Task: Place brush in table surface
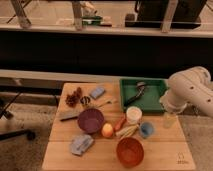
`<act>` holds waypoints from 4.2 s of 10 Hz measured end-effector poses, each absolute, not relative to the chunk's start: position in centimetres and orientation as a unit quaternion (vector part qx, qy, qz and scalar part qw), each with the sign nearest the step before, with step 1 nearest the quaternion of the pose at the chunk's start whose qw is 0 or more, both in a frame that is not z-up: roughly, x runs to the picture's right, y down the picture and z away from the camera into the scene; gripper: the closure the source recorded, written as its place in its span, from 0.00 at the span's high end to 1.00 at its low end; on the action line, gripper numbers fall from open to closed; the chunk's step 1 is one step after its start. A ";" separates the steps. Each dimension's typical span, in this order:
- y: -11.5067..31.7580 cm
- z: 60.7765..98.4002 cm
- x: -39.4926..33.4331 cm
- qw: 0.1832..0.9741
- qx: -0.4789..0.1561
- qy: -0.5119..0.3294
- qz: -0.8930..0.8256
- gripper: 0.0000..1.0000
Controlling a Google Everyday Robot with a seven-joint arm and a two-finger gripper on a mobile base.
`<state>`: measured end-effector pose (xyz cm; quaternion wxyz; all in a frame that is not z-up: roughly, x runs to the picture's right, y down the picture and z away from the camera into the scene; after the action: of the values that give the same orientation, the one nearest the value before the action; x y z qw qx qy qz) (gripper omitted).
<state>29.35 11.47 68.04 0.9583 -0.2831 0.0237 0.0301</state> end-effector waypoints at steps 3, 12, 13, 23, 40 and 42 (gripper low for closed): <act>11.5 68.0 29.3 0.958 -0.283 0.024 0.030 0.80; 11.5 68.0 29.3 0.958 -0.283 0.024 0.030 0.80; 11.5 68.0 29.3 0.958 -0.283 0.024 0.030 0.80; 11.0 68.9 28.6 0.962 -0.272 0.019 0.024 0.80; 7.4 75.5 24.5 0.963 -0.259 -0.068 -0.035 0.80; 6.9 76.5 23.9 0.960 -0.262 -0.082 -0.047 0.80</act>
<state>23.90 6.90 76.47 0.9603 -0.2625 -0.0819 -0.0471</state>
